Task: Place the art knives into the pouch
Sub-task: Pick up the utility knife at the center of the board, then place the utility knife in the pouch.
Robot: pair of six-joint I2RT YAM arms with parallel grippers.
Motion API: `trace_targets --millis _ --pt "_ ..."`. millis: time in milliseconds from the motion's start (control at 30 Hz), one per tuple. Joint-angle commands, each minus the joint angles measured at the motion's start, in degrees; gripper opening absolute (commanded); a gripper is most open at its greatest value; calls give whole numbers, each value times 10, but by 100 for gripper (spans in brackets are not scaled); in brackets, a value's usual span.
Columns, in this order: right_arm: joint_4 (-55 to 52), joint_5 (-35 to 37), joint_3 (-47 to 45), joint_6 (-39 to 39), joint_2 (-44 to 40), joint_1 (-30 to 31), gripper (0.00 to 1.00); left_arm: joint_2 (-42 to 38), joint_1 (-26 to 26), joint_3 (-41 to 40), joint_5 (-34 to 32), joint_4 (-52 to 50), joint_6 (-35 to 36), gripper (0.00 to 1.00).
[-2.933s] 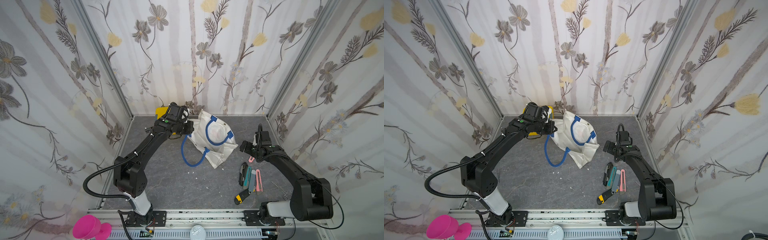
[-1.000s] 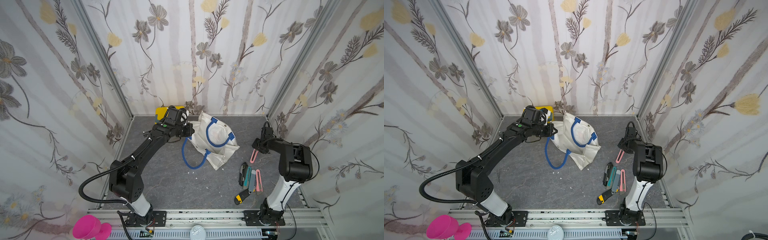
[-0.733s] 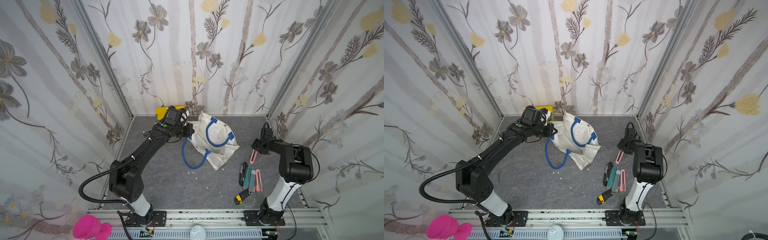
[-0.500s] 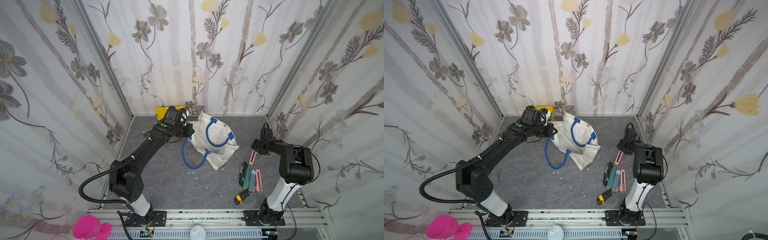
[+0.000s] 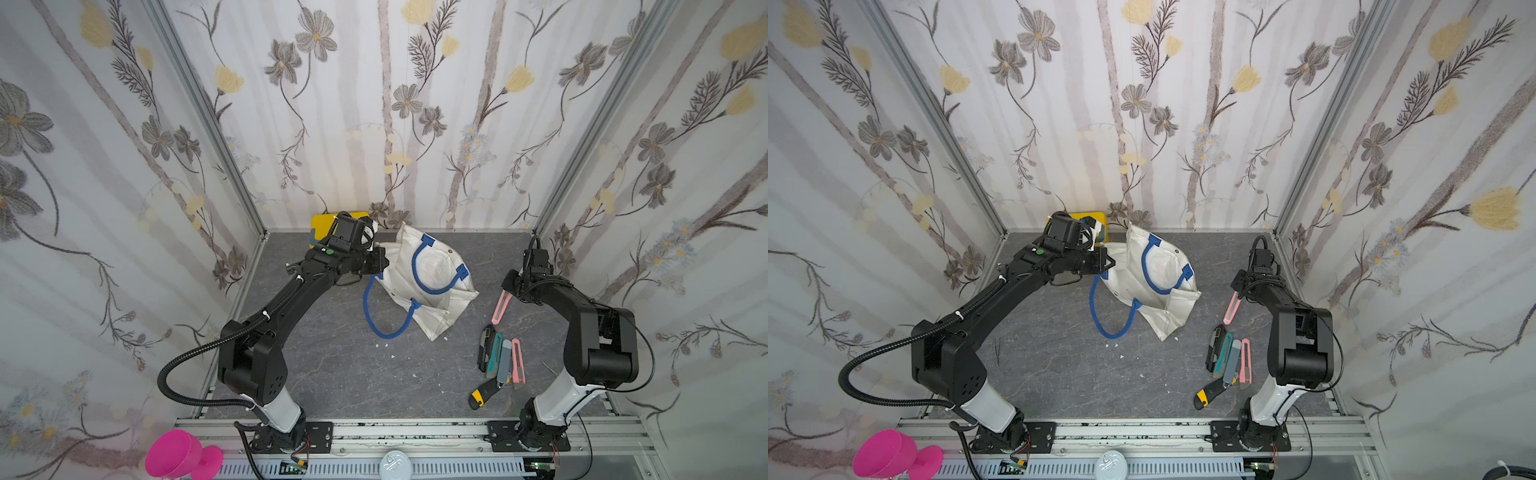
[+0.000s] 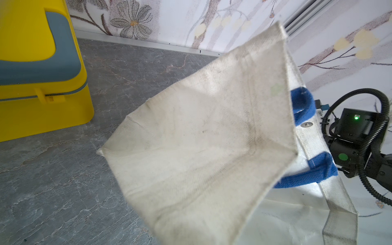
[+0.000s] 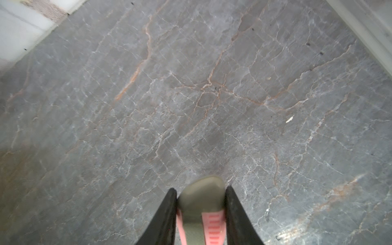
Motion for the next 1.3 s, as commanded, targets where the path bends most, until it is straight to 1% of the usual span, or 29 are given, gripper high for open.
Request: trace_targets --millis 0,100,167,200,433,667,767,1000,1167,1267 --pt "-14 8 12 0 -21 6 20 1 0 -2 8 23 0 0" --pt "-24 13 23 -2 -43 15 19 2 0 -2 8 23 1 0" --pt "-30 17 31 -2 -50 23 19 4 0 -2 9 22 2 0" --pt "-34 18 36 -2 -70 26 19 4 0 -2 8 22 2 0" --pt "-69 24 78 -6 -121 53 19 4 0 -2 5 21 3 0" --pt "-111 32 153 -15 -170 75 19 8 0 -2 2 20 4 0" --pt "-123 30 187 -18 -184 86 17 9 1 -2 0 19 4 0" --pt "-146 26 267 -27 -191 134 17 12 1 -2 -2 19 4 0" --pt "-154 9 312 -24 -187 182 17 15 0 -2 -4 19 4 0" --pt "-157 11 333 -22 -185 218 16 15 1 -2 -4 19 4 0"
